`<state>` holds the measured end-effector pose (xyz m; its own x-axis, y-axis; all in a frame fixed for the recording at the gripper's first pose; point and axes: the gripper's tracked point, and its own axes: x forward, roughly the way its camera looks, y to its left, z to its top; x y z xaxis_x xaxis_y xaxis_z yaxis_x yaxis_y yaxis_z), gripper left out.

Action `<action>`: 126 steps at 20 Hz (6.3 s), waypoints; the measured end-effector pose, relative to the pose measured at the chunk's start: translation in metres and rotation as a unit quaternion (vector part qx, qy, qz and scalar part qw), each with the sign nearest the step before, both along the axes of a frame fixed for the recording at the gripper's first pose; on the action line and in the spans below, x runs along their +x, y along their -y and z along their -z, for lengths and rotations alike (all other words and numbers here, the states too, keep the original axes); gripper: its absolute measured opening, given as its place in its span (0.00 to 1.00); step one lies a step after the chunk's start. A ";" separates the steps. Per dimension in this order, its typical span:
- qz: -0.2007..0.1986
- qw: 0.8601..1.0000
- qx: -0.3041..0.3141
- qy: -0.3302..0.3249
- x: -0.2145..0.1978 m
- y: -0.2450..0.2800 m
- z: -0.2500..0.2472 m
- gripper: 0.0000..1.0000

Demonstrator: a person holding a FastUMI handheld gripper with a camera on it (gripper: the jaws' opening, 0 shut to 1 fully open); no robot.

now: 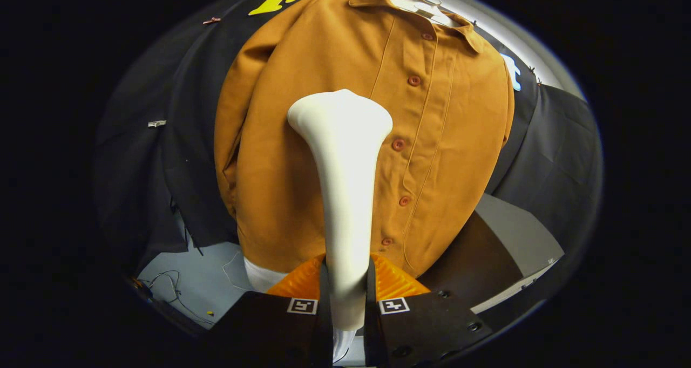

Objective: Iron the clothes twice with a garment steamer, once on the left side and once on the right side.

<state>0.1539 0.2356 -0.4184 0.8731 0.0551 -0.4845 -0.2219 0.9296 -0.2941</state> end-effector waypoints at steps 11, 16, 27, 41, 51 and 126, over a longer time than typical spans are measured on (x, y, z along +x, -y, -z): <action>0.005 0.998 0.015 -0.058 -0.041 0.024 0.035 0.27; 0.006 0.998 0.039 -0.040 -0.058 0.033 0.002 0.26; 0.010 0.996 0.086 0.024 -0.088 0.059 -0.102 0.26; 0.015 0.987 0.128 0.096 -0.099 0.103 -0.234 0.26; 0.021 0.980 0.139 0.143 -0.112 0.122 -0.303 0.26; 0.022 0.976 0.158 0.146 -0.129 0.111 -0.331 0.26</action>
<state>0.0245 0.1246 -0.0875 0.9766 0.1201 -0.1787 -0.1285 0.9910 -0.0362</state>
